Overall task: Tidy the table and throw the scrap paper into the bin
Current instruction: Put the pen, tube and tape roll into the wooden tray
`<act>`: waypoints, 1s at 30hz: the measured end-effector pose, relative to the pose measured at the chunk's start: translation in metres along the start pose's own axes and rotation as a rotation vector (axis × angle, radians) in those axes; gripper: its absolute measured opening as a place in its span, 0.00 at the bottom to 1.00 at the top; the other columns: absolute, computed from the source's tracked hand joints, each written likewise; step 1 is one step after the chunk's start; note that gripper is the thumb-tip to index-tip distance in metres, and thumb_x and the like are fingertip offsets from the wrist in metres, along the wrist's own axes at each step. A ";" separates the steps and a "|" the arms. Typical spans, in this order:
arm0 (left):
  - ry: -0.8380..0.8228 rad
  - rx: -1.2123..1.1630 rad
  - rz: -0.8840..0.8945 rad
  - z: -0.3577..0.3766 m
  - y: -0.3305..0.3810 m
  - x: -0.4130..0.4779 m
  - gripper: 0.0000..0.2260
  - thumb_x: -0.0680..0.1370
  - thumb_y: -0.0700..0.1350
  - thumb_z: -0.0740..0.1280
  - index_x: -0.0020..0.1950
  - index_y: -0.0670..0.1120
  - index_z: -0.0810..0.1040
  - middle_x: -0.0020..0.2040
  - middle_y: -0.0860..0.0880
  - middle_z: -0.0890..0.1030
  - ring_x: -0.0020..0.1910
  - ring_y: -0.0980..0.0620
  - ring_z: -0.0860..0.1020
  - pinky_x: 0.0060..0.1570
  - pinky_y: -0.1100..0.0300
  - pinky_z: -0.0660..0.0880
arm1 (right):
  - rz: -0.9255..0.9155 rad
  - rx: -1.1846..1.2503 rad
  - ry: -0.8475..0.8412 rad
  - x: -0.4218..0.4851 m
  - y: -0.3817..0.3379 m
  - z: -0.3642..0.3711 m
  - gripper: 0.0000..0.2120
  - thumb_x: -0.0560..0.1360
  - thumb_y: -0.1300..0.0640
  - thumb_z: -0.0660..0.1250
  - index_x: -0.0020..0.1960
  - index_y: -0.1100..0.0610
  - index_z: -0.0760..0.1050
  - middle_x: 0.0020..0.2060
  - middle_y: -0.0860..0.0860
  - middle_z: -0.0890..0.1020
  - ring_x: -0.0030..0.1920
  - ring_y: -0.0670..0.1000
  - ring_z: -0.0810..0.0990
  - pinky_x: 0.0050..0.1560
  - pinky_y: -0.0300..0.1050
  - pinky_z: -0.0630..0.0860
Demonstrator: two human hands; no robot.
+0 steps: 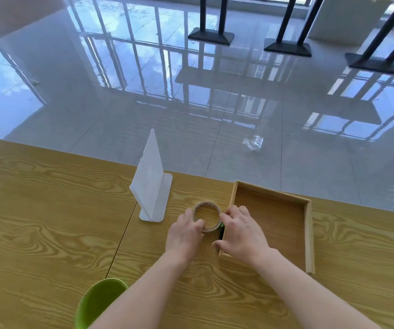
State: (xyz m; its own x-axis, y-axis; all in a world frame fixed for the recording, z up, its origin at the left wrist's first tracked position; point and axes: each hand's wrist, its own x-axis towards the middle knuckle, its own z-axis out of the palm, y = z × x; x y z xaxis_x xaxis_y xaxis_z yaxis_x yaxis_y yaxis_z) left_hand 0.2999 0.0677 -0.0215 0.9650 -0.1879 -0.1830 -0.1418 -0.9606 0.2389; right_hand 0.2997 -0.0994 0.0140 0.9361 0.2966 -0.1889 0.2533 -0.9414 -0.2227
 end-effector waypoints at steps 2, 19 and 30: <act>0.018 0.010 -0.018 0.002 -0.004 0.002 0.07 0.78 0.49 0.67 0.53 0.48 0.76 0.55 0.46 0.71 0.50 0.47 0.72 0.44 0.55 0.76 | -0.022 -0.118 -0.035 0.003 -0.003 0.002 0.34 0.63 0.32 0.71 0.59 0.53 0.74 0.58 0.50 0.74 0.60 0.54 0.67 0.62 0.50 0.71; 0.151 -0.243 -0.134 -0.010 -0.015 -0.022 0.08 0.79 0.49 0.67 0.51 0.45 0.79 0.51 0.48 0.73 0.40 0.49 0.78 0.41 0.56 0.78 | -0.054 -0.180 0.010 0.017 -0.011 0.016 0.27 0.66 0.41 0.73 0.58 0.56 0.74 0.59 0.56 0.78 0.71 0.59 0.64 0.76 0.55 0.57; 0.250 -0.341 -0.070 -0.027 0.003 -0.034 0.06 0.76 0.46 0.72 0.49 0.46 0.81 0.48 0.50 0.74 0.36 0.53 0.77 0.35 0.64 0.72 | 0.285 0.309 0.155 -0.008 0.051 -0.012 0.35 0.68 0.44 0.77 0.67 0.59 0.69 0.58 0.55 0.77 0.55 0.55 0.78 0.54 0.43 0.74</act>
State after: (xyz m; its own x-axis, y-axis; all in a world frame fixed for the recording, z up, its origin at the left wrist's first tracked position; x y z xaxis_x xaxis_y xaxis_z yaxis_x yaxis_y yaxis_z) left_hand 0.2726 0.0772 0.0113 0.9995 -0.0287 0.0167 -0.0331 -0.8386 0.5437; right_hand 0.3077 -0.1517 0.0162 0.9894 -0.0179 -0.1439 -0.0832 -0.8829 -0.4621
